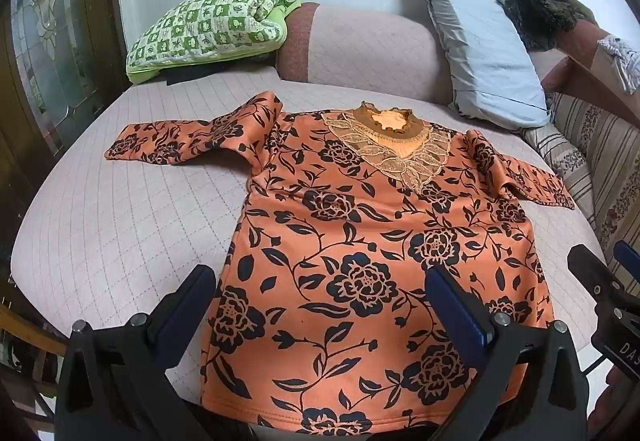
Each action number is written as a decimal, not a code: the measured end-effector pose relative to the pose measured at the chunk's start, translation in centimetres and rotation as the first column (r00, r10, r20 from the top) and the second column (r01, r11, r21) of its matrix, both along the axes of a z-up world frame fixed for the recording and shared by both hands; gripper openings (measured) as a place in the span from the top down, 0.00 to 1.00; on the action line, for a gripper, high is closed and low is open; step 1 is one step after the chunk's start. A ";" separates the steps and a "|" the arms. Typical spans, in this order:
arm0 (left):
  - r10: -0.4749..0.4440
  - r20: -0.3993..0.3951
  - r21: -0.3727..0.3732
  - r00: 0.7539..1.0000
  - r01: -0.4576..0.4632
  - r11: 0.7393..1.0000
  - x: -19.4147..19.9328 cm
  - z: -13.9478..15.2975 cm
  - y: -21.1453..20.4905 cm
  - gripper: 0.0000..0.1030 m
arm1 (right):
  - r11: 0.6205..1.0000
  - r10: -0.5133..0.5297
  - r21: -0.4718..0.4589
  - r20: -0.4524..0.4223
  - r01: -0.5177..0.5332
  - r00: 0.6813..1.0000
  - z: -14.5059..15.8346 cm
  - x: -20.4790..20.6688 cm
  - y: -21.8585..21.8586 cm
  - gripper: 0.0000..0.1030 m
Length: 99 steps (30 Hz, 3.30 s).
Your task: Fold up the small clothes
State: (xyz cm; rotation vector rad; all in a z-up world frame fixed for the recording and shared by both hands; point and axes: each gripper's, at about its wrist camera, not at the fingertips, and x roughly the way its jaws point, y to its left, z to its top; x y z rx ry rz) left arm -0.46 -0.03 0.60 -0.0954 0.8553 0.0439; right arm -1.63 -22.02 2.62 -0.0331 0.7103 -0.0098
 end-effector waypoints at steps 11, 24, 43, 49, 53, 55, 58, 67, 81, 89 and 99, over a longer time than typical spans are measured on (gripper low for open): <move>0.001 0.002 0.000 1.000 -0.001 1.000 -0.1 0.1 0.0 0.00 | 1.000 -0.003 -0.003 0.000 0.003 1.000 0.1 -0.1 0.2 0.00; 0.000 0.001 0.004 1.000 0.000 1.000 0.0 0.1 -0.1 0.00 | 1.000 0.001 0.004 0.001 -0.001 1.000 -0.2 0.0 0.1 0.00; 0.000 0.004 0.007 1.000 0.000 1.000 0.0 -0.2 -0.1 0.00 | 1.000 0.008 0.003 0.010 -0.008 1.000 -0.1 0.1 0.4 0.00; -0.001 0.006 0.006 1.000 0.001 1.000 -0.1 -0.2 -0.1 0.00 | 1.000 0.007 0.005 0.025 -0.007 1.000 0.0 0.1 0.3 0.00; 0.000 0.005 0.006 1.000 0.000 1.000 -0.1 -0.2 -0.1 0.00 | 1.000 0.008 0.004 0.029 -0.008 1.000 0.0 0.1 0.3 0.00; 0.002 0.006 0.006 1.000 -0.002 1.000 -0.2 -0.2 -0.1 0.00 | 1.000 0.007 -0.008 0.028 -0.007 1.000 0.0 0.1 0.3 0.00; 0.001 0.006 0.005 1.000 -0.001 1.000 -0.3 -0.3 0.0 0.00 | 1.000 0.002 -0.019 0.000 -0.002 1.000 -0.2 0.2 0.1 0.00; 0.045 -0.164 -0.172 0.985 -0.073 0.982 -0.4 -5.2 6.4 0.00 | 0.984 0.057 0.173 -0.079 -0.042 0.995 -2.3 0.9 -4.1 0.00; 0.075 -0.352 -0.155 0.933 -0.137 0.978 -2.4 -12.9 9.9 0.58 | 0.851 0.017 0.474 -0.456 0.227 0.890 -15.1 1.0 -16.4 0.46; 0.095 -0.269 -0.095 0.958 -0.125 0.988 -3.4 -10.2 9.9 0.95 | 0.884 0.006 0.423 -0.438 0.200 0.899 -14.6 -0.1 -16.0 0.94; 0.089 -0.376 -0.072 0.923 -0.125 0.990 -3.5 -12.7 11.1 0.90 | 0.936 -0.013 0.284 -0.564 0.209 0.826 -16.6 -2.1 -18.7 0.90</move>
